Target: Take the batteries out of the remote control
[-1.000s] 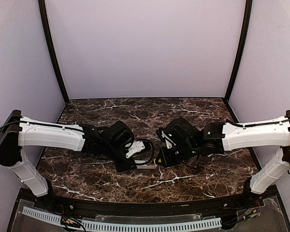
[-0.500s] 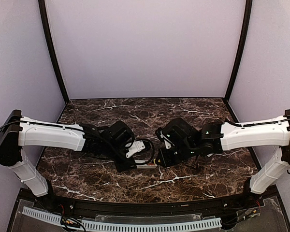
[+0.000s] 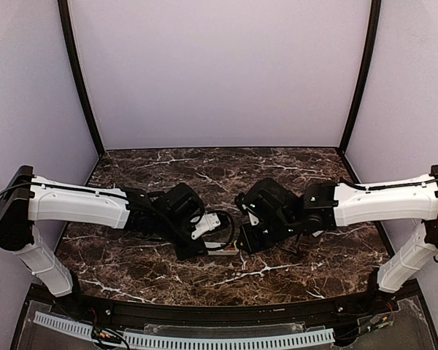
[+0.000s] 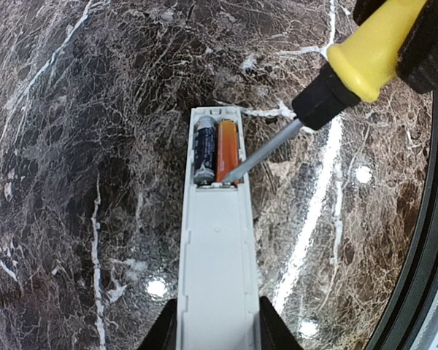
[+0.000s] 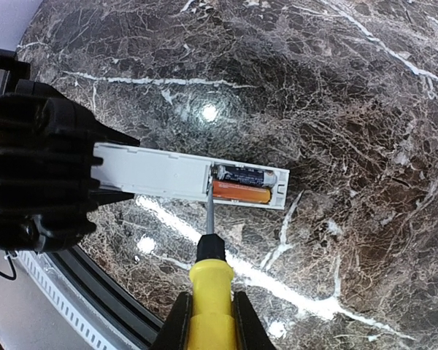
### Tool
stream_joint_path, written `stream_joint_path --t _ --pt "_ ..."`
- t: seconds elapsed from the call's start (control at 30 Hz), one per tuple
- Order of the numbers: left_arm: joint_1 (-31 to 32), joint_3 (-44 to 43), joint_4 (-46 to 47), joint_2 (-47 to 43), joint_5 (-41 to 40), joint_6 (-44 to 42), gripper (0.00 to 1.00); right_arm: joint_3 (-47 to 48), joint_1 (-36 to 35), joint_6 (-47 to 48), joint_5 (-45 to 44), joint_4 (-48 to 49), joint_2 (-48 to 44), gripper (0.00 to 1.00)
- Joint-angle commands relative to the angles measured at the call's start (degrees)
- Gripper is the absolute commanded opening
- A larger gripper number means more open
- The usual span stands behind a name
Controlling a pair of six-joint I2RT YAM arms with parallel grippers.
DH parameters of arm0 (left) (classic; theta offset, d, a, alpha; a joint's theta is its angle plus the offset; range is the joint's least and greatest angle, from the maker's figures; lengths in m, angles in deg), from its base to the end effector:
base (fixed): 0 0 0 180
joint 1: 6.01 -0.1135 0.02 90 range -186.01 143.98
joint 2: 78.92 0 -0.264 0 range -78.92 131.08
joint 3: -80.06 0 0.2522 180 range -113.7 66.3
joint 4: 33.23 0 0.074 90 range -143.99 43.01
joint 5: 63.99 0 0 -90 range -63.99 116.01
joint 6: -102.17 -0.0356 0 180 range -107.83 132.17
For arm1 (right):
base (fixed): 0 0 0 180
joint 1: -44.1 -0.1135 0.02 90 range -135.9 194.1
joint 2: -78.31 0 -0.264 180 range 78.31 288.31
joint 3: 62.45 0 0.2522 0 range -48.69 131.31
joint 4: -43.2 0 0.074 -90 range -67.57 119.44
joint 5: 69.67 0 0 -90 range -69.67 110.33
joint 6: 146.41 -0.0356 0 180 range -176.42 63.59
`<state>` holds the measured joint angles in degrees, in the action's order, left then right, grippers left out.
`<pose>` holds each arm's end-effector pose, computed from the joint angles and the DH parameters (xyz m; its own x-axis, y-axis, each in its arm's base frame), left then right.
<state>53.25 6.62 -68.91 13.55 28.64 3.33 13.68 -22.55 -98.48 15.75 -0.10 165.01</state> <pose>0.1689 -0.2871 0.2056 -0.2782 0.7682 -0.5766 0.9259 0.3742 0.0518 0.1284 0.2902 0.2424 -0.8383 -0.2568 -0.4809 -0.4510 0.8222 0.3472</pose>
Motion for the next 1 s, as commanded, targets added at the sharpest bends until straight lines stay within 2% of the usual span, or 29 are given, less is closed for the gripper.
stream_joint_path --t 0.0,0.57,0.97 --pt "0.17 -1.14 -1.74 -0.18 -0.85 -0.81 0.0 1.13 -0.14 0.12 -3.17 -6.16 1.06 0.0" --pt "0.16 -1.07 -1.82 -1.03 -1.4 -0.94 0.0 4.12 -0.67 -0.31 -5.62 -11.26 4.02 0.0" --pt "0.2 -1.01 -1.91 -1.22 -1.36 -1.03 0.0 2.91 -0.74 -1.25 -6.88 -12.19 2.31 0.0"
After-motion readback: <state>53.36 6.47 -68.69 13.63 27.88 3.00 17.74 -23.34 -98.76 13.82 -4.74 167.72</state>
